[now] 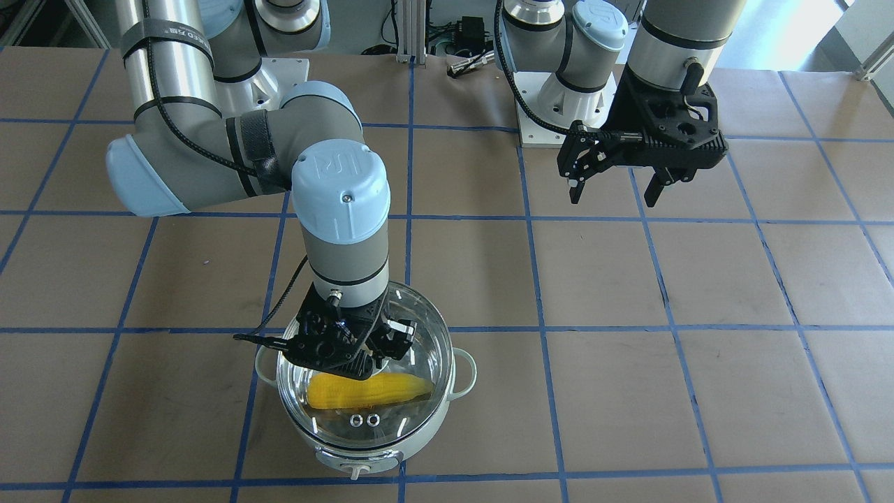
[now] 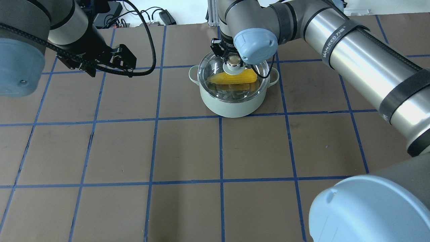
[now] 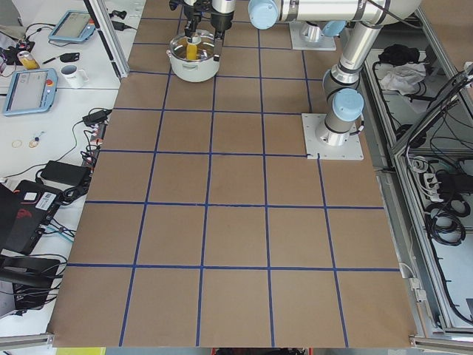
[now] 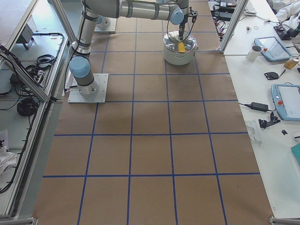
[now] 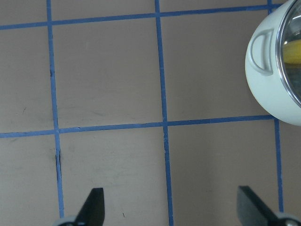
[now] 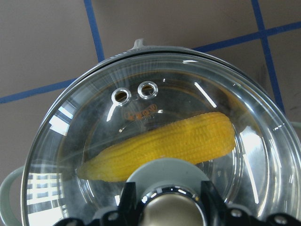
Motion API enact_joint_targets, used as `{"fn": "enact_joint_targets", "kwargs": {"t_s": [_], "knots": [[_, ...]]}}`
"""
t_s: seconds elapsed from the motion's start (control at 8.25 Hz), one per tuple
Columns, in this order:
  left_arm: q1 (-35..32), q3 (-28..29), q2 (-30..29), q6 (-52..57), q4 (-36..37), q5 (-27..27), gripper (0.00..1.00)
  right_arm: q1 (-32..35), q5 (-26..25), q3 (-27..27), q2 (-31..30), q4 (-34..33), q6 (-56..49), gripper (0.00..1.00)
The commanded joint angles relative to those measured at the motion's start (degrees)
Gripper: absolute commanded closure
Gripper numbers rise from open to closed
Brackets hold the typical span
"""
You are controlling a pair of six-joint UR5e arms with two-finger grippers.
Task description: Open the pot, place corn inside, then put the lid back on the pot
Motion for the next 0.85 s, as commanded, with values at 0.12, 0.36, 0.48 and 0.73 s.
{"fn": "enact_joint_targets", "kwargs": {"t_s": [0.12,0.36,0.48,0.73], "knots": [[0.0,0.0,-0.1,0.0,0.0,0.0,0.00,0.0,0.0,0.1,0.0,-0.8,-0.1,0.71],[0.0,0.0,0.0,0.0,0.0,0.0,0.00,0.0,-0.7,0.1,-0.1,-0.9,0.0,0.71],[-0.1,-0.1,0.4,-0.1,-0.7,0.4,0.00,0.0,-0.7,0.1,-0.1,-1.0,-0.1,0.71],[-0.1,-0.1,0.4,0.0,-1.7,0.5,0.00,0.0,-0.7,0.2,0.0,-1.4,-0.1,0.71]]}}
